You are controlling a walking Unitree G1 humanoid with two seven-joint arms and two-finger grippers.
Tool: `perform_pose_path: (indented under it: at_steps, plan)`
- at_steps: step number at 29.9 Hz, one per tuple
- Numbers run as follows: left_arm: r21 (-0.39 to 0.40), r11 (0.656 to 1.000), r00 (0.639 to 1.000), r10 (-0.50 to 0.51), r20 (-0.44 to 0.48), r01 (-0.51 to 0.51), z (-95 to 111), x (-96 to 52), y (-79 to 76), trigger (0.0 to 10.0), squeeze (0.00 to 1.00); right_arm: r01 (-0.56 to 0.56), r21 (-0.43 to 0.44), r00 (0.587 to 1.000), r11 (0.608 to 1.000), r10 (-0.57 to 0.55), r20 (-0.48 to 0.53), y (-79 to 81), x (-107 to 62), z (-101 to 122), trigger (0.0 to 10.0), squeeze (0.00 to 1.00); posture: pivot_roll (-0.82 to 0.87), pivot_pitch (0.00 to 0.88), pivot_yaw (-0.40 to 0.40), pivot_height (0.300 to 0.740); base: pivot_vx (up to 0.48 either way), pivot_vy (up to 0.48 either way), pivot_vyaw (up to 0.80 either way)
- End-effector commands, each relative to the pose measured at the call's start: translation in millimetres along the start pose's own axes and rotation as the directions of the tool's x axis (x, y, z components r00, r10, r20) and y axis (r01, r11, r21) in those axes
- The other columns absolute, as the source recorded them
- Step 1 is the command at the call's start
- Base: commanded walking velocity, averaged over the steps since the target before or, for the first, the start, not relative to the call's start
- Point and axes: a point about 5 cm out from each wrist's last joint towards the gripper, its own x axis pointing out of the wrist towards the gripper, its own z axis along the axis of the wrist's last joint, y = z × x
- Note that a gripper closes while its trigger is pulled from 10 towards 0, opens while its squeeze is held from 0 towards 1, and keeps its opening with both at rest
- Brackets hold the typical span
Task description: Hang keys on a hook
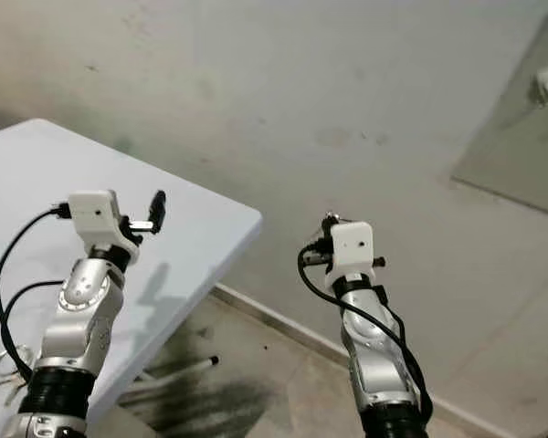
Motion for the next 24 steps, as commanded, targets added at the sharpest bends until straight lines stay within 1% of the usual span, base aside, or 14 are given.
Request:
perform_pose_path:
  at_steps: [1, 6, 12, 15, 18, 20, 23, 24]
  plan:
    - [0.021, 1.0, 1.0, -0.007, 0.001, 0.007, 2.6, 1.2, 2.5, 10.0, 0.0, 0.009, 0.013, 1.0, 1.0, -0.009, 0.025, 1.1, 3.0, 6.5, 10.0, 0.0, 0.05, 0.0, -0.023, 0.74, 0.0, 0.0, -0.66]
    - [0.021, 1.0, 1.0, -0.02, -0.005, 0.02, 2.2, 1.7, -0.2, 10.0, 0.0, 0.028, 0.019, 0.999, 0.999, -0.028, 0.026, -0.3, 1.1, 6.1, 10.0, 0.0, 0.04, 0.0, -0.006, 0.74, 0.0, 0.0, -0.67]
    - [0.014, 0.998, 0.998, -0.053, -0.021, 0.054, -0.1, 3.0, -5.8, 10.0, 0.0, 0.059, 0.026, 0.998, 0.998, -0.059, 0.022, -1.0, -5.2, 3.3, 10.0, 0.0, -0.01, 0.0, 0.029, 0.74, 0.0, 0.0, -0.67]
    - [0.009, 0.997, 0.996, -0.078, -0.03, 0.079, -1.2, 5.2, -10.8, 10.0, 0.0, 0.087, 0.023, 0.996, 0.996, -0.087, 0.018, -4.6, -9.3, 2.1, 10.0, 0.0, -0.03, 0.0, 0.044, 0.74, 0.0, 0.0, -0.67]
    - [0.011, 0.995, 0.995, -0.095, -0.035, 0.095, -2.2, 7.2, -14.8, 10.0, 0.0, 0.11, 0.039, 0.994, 0.993, -0.111, 0.02, -8.5, -12.9, 1.6, 10.0, 0.0, -0.05, 0.0, 0.053, 0.74, 0.0, 0.0, -0.57]
    - [0.009, 0.995, 0.994, -0.104, -0.034, 0.104, -2.1, 8.1, -16.6, 10.0, 0.0, 0.119, 0.053, 0.993, 0.991, -0.121, 0.018, -10.1, -14.6, 0.8, 10.0, 0.0, -0.06, 0.0, 0.055, 0.74, 0.0, 0.0, 0.0]
    - [0.008, 0.994, 0.993, -0.109, -0.036, 0.11, -1.9, 9.2, -18.6, 10.0, 0.0, 0.129, 0.046, 0.992, 0.991, -0.129, -0.001, -11.4, -16.6, -1.6, 10.0, 0.0, -0.06, 0.0, 0.057, 0.74, 0.0, 0.0, 0.0]
    - [0.015, 0.994, 0.993, -0.112, -0.034, 0.112, -1.6, 9.5, -19.2, 10.0, 0.0, 0.125, 0.059, 0.992, 0.99, -0.125, -0.003, -11.0, -16.9, -1.9, 10.0, 0.0, -0.06, 0.0, 0.057, 0.74, 0.0, 0.0, 0.0]
